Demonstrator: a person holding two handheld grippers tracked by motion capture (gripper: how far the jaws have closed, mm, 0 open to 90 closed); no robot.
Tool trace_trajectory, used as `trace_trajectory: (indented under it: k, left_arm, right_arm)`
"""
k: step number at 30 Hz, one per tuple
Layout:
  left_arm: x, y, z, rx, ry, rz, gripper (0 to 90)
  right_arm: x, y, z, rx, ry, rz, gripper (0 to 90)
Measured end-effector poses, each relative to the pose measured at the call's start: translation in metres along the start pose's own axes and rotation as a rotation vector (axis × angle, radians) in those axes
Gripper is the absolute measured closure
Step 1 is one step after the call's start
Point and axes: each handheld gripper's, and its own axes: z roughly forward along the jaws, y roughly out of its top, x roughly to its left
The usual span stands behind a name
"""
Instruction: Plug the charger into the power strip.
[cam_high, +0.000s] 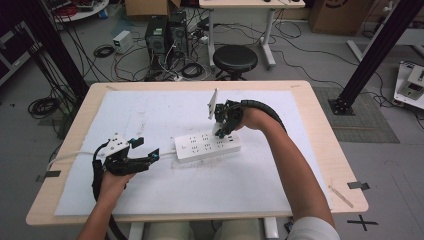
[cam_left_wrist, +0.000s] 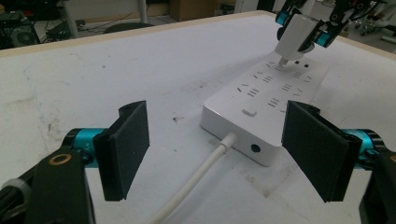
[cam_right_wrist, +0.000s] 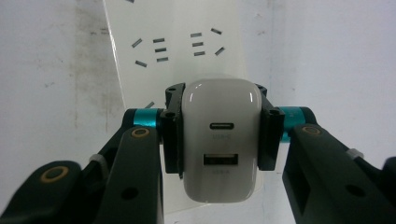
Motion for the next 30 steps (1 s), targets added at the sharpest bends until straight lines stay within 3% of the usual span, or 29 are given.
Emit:
trace_trajectory:
  k: [4, 10, 21, 23, 24, 30]
  left_arm:
    - [0.000, -0.001, -0.001, 0.001, 0.002, -0.004, 23.4]
    - [0.000, -0.002, -0.002, 0.001, 0.001, -0.007, 23.4]
    - [0.001, -0.002, -0.002, 0.005, 0.001, -0.009, 23.4]
    - [0.002, -0.002, -0.002, 0.004, 0.002, -0.007, 23.4]
    - [0.002, -0.002, -0.003, 0.004, 0.002, -0.008, 23.4]
    - [0.005, -0.003, -0.004, 0.006, 0.005, -0.013, 23.4]
  right_arm:
    - [-0.001, 0.001, 0.001, 0.003, 0.002, -0.032, 63.2]
    - [-0.003, 0.011, 0.002, 0.058, 0.000, -0.091, 63.2]
    - [-0.006, 0.019, 0.008, 0.099, 0.039, -0.101, 63.4]
    - [-0.007, 0.022, 0.011, 0.118, 0.050, -0.103, 63.5]
    - [-0.007, 0.024, 0.017, 0.157, 0.047, -0.121, 63.5]
    - [-0.009, 0.028, 0.019, 0.175, 0.070, -0.100, 63.6]
